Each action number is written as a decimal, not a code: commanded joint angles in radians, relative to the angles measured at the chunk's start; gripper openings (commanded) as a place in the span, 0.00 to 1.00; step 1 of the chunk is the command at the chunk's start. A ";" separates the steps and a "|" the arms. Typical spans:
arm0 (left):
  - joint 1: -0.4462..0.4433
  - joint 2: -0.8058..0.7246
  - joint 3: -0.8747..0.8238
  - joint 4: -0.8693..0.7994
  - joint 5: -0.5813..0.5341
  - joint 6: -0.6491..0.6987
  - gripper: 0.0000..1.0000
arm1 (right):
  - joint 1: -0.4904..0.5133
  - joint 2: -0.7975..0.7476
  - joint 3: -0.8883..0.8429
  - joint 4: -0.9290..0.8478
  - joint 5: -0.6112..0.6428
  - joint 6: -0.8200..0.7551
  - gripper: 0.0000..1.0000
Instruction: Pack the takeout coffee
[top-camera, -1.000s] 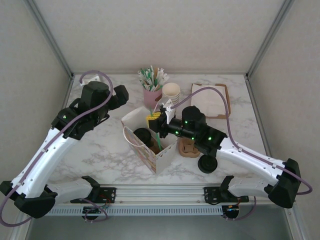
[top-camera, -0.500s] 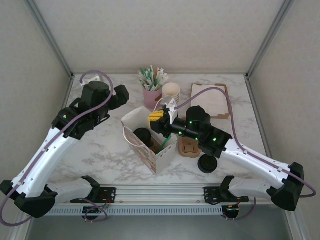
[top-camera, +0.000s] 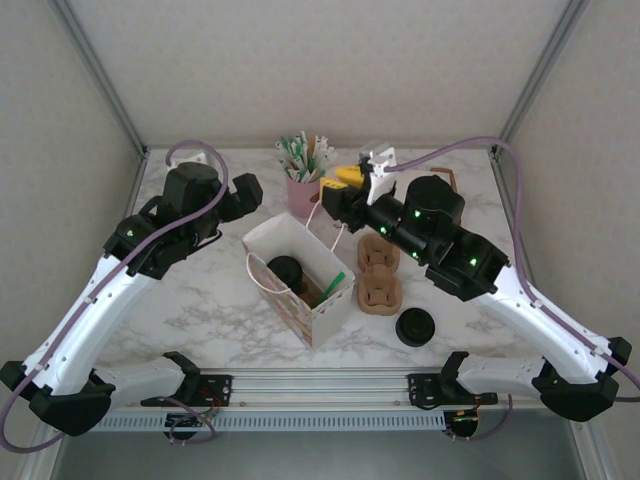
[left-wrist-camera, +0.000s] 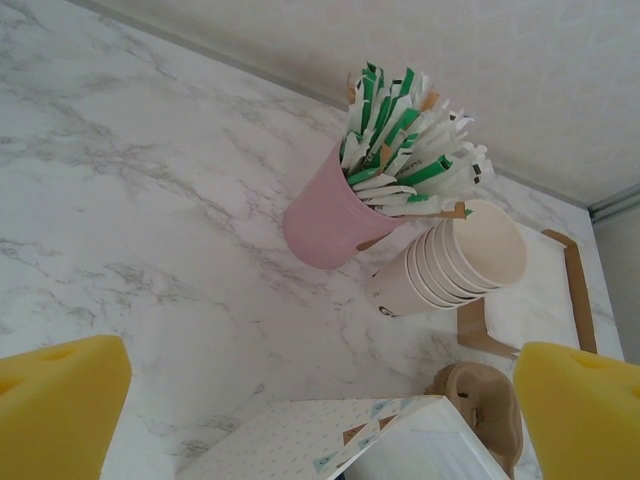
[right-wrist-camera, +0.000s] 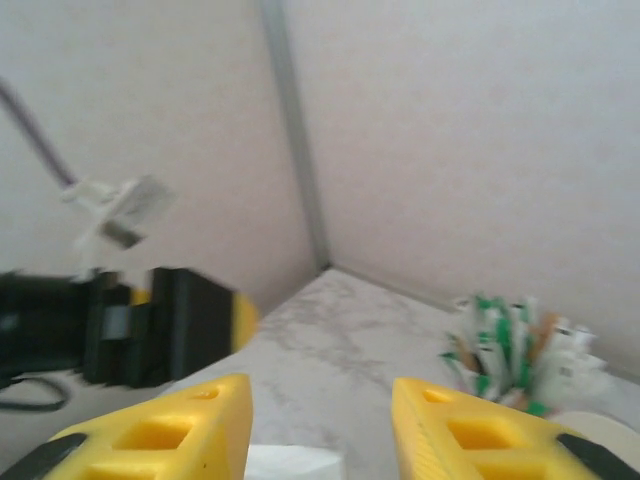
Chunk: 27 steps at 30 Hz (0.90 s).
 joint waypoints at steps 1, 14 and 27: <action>0.005 0.002 0.019 -0.009 0.021 0.034 0.98 | -0.088 0.028 0.040 -0.094 0.180 0.019 0.45; 0.005 0.011 0.020 -0.031 0.041 0.062 0.98 | -0.747 0.037 -0.282 -0.354 -0.174 0.774 0.58; 0.005 0.006 0.008 -0.033 0.062 0.058 0.98 | -0.861 0.118 -0.542 -0.146 -0.246 0.958 0.57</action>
